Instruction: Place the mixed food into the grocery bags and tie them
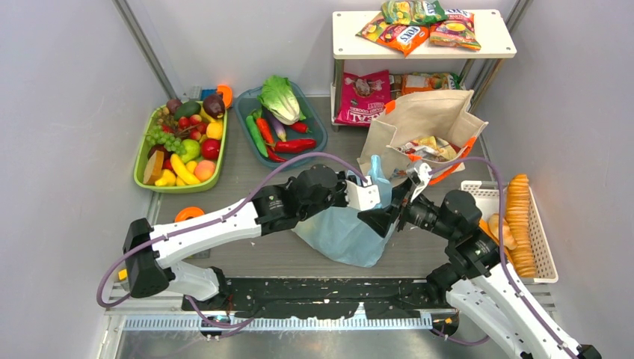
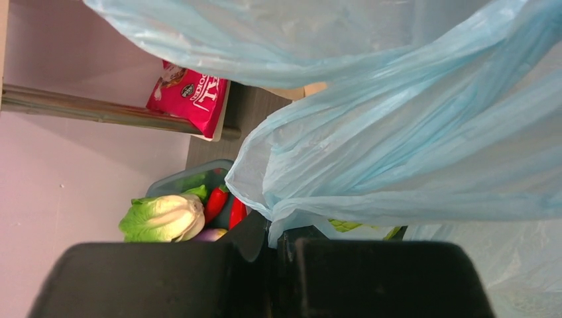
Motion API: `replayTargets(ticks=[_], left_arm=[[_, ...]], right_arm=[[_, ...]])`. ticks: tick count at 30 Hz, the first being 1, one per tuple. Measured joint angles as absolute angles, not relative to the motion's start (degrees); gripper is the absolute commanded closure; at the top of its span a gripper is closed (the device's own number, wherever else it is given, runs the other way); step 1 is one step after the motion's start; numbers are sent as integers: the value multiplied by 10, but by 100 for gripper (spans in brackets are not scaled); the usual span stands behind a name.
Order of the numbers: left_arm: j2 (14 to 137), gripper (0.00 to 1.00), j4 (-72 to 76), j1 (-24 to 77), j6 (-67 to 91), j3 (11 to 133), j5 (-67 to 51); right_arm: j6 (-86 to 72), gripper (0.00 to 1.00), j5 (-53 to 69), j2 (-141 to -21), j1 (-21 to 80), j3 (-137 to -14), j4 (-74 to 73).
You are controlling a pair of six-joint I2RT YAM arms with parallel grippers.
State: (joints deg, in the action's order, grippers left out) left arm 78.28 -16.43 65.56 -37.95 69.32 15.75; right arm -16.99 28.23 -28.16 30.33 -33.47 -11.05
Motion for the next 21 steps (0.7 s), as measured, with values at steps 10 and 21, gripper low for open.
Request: replayTargets(ticks=[10, 21], left_arm=[[795, 100, -172, 664, -378, 709, 168], [800, 100, -175, 666, -377, 711, 174]], right_arm=[[-202, 11, 273, -307, 303, -336, -77], [-240, 50, 232, -307, 303, -336, -44]])
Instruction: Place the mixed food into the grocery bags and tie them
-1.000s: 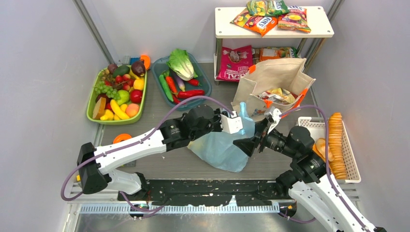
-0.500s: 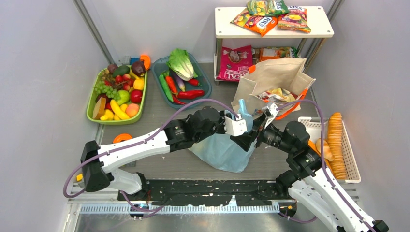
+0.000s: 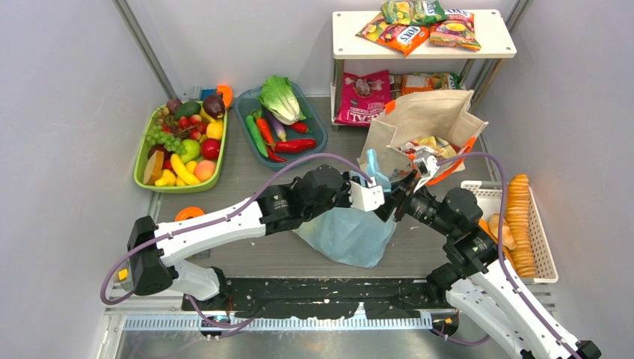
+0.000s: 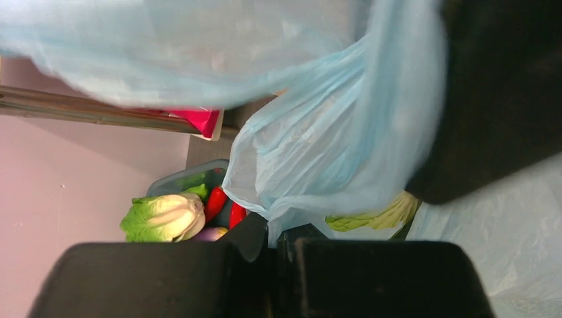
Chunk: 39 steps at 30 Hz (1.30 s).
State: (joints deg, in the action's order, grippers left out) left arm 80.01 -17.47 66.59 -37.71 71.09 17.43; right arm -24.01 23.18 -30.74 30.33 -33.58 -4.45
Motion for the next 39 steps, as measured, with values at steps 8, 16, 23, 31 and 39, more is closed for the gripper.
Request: replayTargets(ticks=[8, 16, 23, 31, 39], left_arm=[[800, 100, -172, 666, -377, 710, 173], [784, 66, -151, 667, -376, 683, 163], [717, 42, -120, 667, -335, 636, 163], [617, 23, -125, 666, -220, 638, 164], [648, 25, -142, 609, 2, 763, 44]], right_arm=[[-256, 95, 196, -305, 303, -336, -39], [-252, 95, 191, -304, 303, -336, -46], [-225, 95, 181, -303, 303, -342, -74], [-201, 95, 170, -303, 303, -346, -91], [-185, 95, 174, -318, 303, -355, -93]])
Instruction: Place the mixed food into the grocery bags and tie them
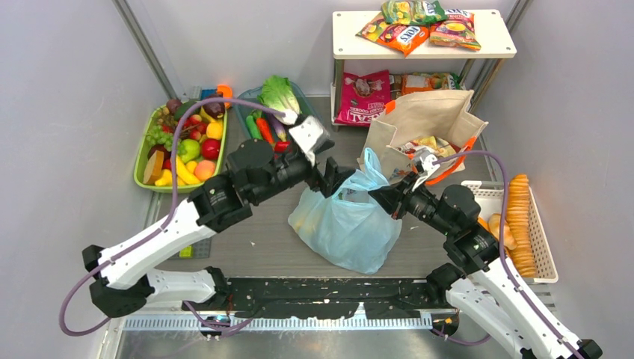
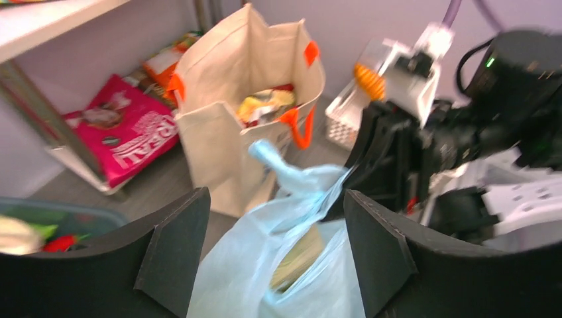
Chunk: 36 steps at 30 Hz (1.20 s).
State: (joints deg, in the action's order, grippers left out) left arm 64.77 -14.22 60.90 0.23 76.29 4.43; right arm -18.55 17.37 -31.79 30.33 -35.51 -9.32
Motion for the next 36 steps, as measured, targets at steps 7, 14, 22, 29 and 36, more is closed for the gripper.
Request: replayTargets(ticks=[7, 14, 22, 29, 36], left_arm=[[720, 33, -109, 552, 176, 792, -70], [763, 35, -110, 543, 234, 801, -94], [803, 49, -111, 542, 253, 833, -101], [828, 68, -115, 538, 253, 850, -89], [832, 100, -110, 536, 250, 844, -61]], right_arm=[[-181, 95, 179, -319, 303, -362, -100], [-179, 95, 182, -319, 303, -362, -104], [-178, 95, 187, -319, 303, -362, -104], [-178, 95, 188, -319, 303, -362, -104], [-176, 95, 187, -316, 303, -362, -106]])
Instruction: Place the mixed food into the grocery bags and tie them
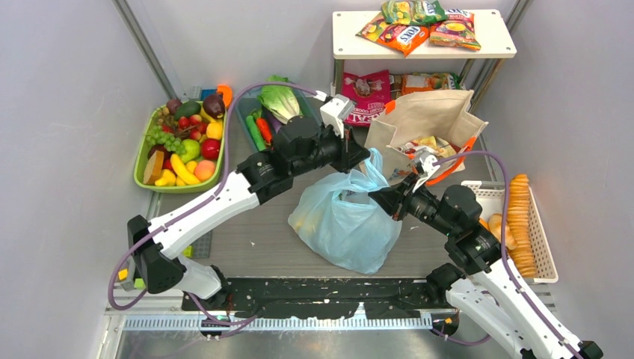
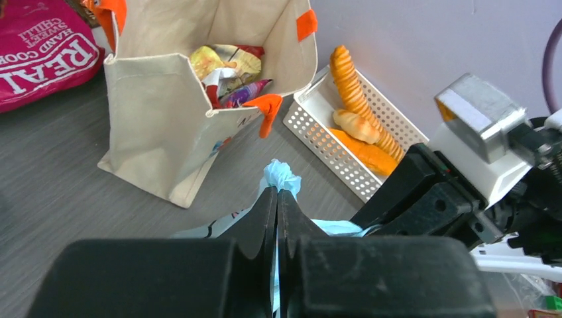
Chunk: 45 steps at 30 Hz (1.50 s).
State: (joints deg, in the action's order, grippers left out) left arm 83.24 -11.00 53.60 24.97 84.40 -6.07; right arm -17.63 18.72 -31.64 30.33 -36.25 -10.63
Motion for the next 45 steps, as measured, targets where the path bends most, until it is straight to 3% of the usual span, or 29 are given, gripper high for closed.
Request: replayTargets(ticks=[27, 28, 33, 39, 45], left_arm=[[714, 100, -96, 540, 205, 697, -19], [714, 97, -96, 540, 206, 697, -19], [704, 61, -96, 539, 196, 695, -8], [715, 33, -120, 535, 184, 738, 6], [747, 30, -141, 532, 179, 816, -15]], right_arm=[[-177, 94, 186, -300, 304, -362, -112], [-177, 95, 186, -300, 304, -362, -112], [-177, 95, 189, -300, 304, -362, -117], [-177, 95, 193, -300, 304, -362, -122], [-177, 95, 195, -300, 304, -362, -123]])
